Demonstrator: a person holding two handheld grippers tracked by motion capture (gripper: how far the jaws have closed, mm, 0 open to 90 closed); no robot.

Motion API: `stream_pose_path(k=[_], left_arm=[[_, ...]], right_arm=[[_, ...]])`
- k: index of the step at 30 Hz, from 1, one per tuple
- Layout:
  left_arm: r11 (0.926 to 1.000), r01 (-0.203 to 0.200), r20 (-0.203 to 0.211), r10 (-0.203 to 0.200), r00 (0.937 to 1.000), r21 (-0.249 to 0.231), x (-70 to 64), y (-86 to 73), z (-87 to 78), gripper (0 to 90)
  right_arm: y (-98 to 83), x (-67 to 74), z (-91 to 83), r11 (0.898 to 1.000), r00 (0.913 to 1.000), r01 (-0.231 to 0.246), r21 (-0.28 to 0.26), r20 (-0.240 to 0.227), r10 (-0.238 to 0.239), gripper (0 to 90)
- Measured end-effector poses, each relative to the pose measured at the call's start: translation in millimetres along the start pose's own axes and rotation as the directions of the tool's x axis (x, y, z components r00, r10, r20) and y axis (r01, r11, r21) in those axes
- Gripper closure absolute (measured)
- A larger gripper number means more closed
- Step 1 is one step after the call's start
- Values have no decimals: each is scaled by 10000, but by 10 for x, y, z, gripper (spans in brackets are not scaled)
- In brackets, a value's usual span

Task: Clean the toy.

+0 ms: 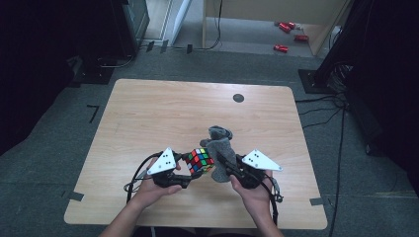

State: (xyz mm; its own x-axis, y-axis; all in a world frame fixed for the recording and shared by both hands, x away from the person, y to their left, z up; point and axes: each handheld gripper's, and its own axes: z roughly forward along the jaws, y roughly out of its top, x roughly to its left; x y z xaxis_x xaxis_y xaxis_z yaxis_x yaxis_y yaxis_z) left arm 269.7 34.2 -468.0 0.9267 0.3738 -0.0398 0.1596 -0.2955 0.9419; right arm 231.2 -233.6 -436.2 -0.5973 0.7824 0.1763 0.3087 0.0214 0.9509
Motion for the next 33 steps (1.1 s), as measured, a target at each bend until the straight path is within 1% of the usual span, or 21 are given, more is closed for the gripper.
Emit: stream_pose_path(k=[1, 3, 5, 6, 7, 8, 9, 11, 13, 15, 16, 19, 21, 22, 24, 26, 27, 28, 30, 31, 33], left_arm=[[9998, -76, 61, 75, 10000, 164, -12, -9, 23, 347], [9996, -179, 62, 178, 9998, 228, -32, -13, 45, 347], [9999, -126, 249, 129, 9996, -109, -55, 12, 27, 347], [9997, -135, 269, 140, 9995, -187, -55, 27, 11, 347], [9996, -138, 265, 145, 9995, -245, -50, 39, -9, 347], [9993, -77, 284, 88, 9996, -366, -40, 43, -33, 347], [9986, 34, 298, -19, 9996, -524, -18, 43, -61, 347], [9975, 207, 297, -187, 9994, -676, 16, 42, -87, 347], [9966, 267, 184, -254, 9995, -778, 36, 48, -98, 347], [9988, 46, -1, -46, 10000, -486, 21, 39, -73, 347], [9992, 3, -13, -3, 10000, -388, 6, 31, -51, 347], [9993, -106, 130, 111, 9999, -363, -46, 39, -6, 347], [9989, -183, 196, 192, 9996, -438, -76, 60, -10, 347], [9983, -263, 196, 274, 9994, -521, -81, 67, -32, 347], [9964, -52, 430, 89, 9990, -841, -56, 73, -82, 347], [9938, 133, 432, -86, 9990, -1107, -26, 80, -117, 347], [9915, 236, 422, -184, 9989, -1280, -12, 85, -129, 348], [9915, 246, 369, -200, 9991, -1277, -3, 90, -137, 348], [9945, 105, 166, -88, 9998, -1043, -5, 78, -117, 348], [9956, 94, 164, -79, 9998, -934, -10, 64, -101, 348], [9967, 39, 223, -22, 9998, -807, -33, 52, -63, 348]], right_arm=[[25, 34, -10, 9999, 9999, 101, -99, -104, -102, 701], [83, 156, -25, 9983, 9976, 474, -339, -480, -490, 700], [104, 261, -17, 9955, 9939, 843, -438, -671, -872, 699], [89, 287, 2, 9955, 9933, 872, -378, -730, -898, 697], [72, 276, 14, 9958, 9938, 776, -494, -765, -812, 698], [46, 234, 19, 9970, 9954, 406, -656, -835, -461, 700], [19, 174, 30, 9976, 9972, 175, -664, -708, -222, 706], [-31, 37, 38, 9998, 10000, 76, -164, 52, -75, 712], [-44, -37, 14, 9997, 9990, -208, 164, 395, 201, 714], [-10, -27, -24, 9993, 9990, -355, -150, 250, 358, 713], [36, 24, -48, 9985, 9994, -334, -434, 49, 337, 713], [111, 197, -63, 9963, 9984, 19, -857, -566, -68, 712], [102, 290, -36, 9964, 9966, 187, -829, -783, -252, 712], [88, 291, -28, 9962, 9968, 91, -867, -778, -159, 713], [41, 202, -9, 9954, 9980, -260, -921, -592, 206, 719], [2, 92, -7, 9962, 9986, -510, -713, -141, 501, 725], [-22, 16, -8, 9967, 9973, -685, -425, 234, 696, 727], [-34, -28, -15, 9966, 9959, -788, -229, 431, 798, 726], [-28, -44, -47, 9941, 9942, -1005, -404, 347, 1019, 724], [11, -4, -71, 9928, 9949, -996, -665, 116, 1006, 723], [83, 112, -94, 9927, 9975, -669, -1001, -301, 642, 720]])
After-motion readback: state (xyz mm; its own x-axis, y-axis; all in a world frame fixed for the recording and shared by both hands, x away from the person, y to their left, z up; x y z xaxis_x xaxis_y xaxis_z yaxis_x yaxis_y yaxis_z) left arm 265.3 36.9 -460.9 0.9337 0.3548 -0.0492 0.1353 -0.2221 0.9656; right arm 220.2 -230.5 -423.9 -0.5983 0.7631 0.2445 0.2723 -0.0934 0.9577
